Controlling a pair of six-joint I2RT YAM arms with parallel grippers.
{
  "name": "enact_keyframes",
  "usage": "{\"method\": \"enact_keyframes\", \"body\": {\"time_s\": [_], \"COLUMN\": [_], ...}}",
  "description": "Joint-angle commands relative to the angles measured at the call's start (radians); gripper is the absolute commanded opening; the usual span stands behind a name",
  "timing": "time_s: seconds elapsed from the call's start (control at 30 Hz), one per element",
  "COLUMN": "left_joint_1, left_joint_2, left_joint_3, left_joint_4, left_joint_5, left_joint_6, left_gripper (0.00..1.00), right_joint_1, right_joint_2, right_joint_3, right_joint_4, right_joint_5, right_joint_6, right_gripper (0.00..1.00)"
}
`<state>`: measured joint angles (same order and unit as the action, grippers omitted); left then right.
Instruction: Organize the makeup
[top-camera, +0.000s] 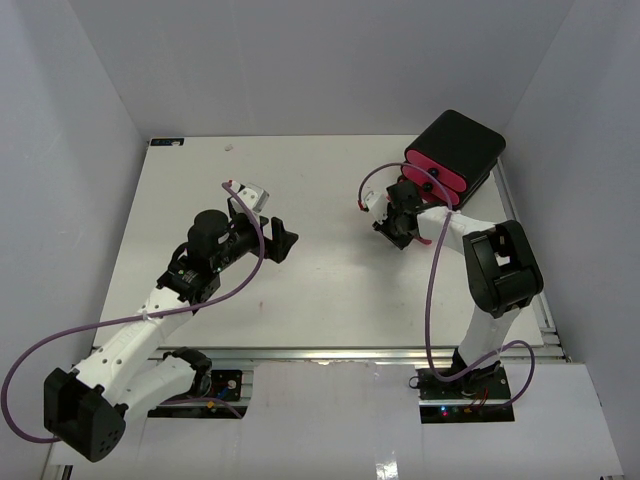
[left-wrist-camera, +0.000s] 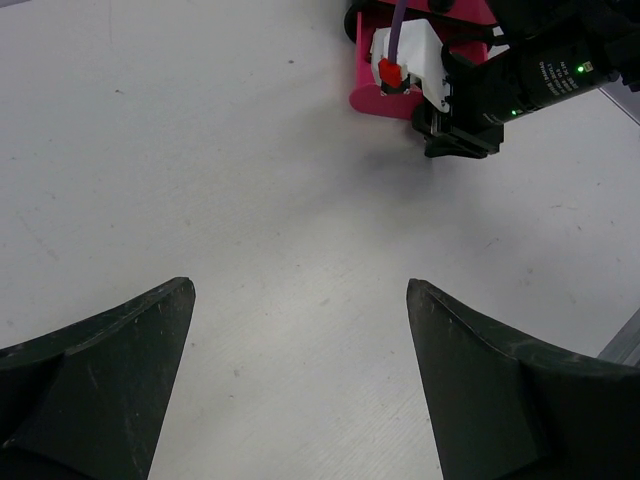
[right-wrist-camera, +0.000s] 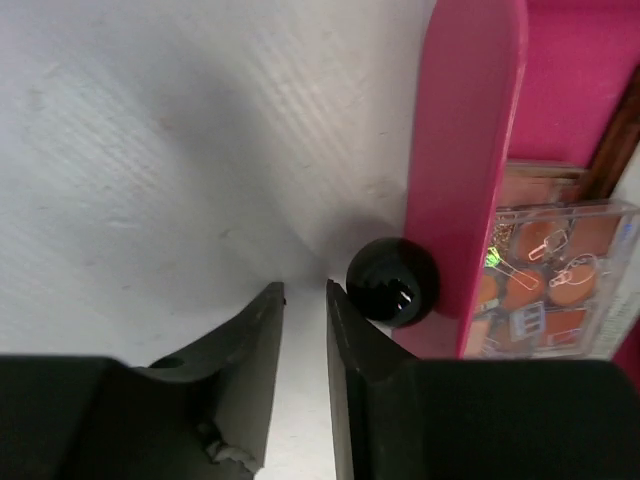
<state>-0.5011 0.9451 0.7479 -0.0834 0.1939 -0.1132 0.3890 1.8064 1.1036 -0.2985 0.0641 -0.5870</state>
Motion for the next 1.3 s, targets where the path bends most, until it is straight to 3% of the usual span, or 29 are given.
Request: {"method": "enact_keyframes", "body": {"time_s": [0.0,0.13,0.4,1.1,1.27], "left_joint_1": [0.003,0.003,0.003,0.003,0.003], "left_joint_2": [-0.026,-0.026,-0.023,-0.022,-0.023], "left_joint_3": [0.024,0.024,0.024,0.022,0.022], "left_joint_4": [-0.004,-0.006,-0.006,-0.007,-0.007], "left_joint_5": [-0.007,-0.010,-0.004,0.000,-0.003], "left_joint_6": [0.012,0.013,0.015,0.015,0.018], "left_gripper": [0.98,0.98,0.98,0.98,0.98], "right_joint_1": [-0.006,-0.029,-0.092,-0.127,-0.128], "right_joint_2": [0.039,0.050,0.087,0.092,0.038], "right_joint_3": [0.024,0.032,0.062,0.020,0.008], "right_joint_4": [0.129,0.179,0.216,0.358,0.310], "right_joint_5": [0.143,0.197,0.263,0.394,0.312], "right_joint_6": [-0.011,-0.046,-0.113,-0.197,-0.180], "right_gripper": [0.50,0.66,0.76,0.81,0.81]}}
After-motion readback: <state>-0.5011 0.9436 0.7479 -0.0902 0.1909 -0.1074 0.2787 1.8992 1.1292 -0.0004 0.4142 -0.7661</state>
